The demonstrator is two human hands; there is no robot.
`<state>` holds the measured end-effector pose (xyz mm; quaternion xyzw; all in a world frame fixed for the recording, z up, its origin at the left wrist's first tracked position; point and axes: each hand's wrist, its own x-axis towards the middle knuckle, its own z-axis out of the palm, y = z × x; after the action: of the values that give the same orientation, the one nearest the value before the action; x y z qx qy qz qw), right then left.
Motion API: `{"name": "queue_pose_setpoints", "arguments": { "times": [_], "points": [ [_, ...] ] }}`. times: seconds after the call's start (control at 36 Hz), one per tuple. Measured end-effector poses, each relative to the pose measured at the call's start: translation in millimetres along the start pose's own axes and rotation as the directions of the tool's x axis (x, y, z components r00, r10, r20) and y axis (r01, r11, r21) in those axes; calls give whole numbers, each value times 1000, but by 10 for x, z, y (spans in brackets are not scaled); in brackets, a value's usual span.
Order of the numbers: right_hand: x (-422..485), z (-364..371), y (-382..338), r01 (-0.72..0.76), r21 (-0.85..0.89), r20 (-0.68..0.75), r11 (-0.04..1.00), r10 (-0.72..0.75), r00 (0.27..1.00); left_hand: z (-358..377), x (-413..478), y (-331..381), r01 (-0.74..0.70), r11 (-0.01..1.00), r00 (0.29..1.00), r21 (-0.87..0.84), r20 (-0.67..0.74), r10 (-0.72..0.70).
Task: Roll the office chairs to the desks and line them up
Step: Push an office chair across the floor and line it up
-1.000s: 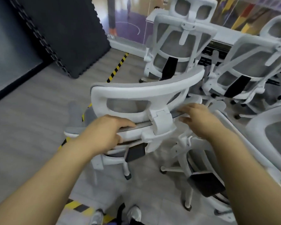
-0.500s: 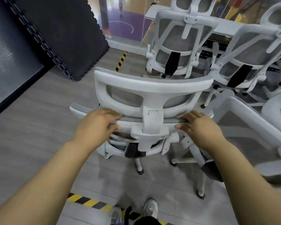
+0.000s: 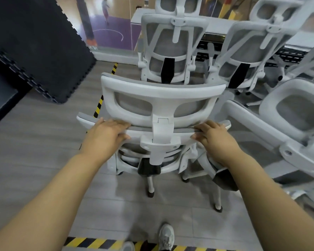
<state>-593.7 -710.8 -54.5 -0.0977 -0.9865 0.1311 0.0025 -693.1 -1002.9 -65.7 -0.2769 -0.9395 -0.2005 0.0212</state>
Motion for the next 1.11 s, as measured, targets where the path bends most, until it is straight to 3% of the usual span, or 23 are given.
{"name": "queue_pose_setpoints", "arguments": {
  "times": [0.56,1.11],
  "points": [
    [384,-160,634,-104,40,17,994,103,995,342,688,295,-95,995,994,-21,-60,93],
    [500,-243,668,-97,56,-3,994,97,995,431,870,340,-108,993,991,-41,-84,104]
  ]
}}
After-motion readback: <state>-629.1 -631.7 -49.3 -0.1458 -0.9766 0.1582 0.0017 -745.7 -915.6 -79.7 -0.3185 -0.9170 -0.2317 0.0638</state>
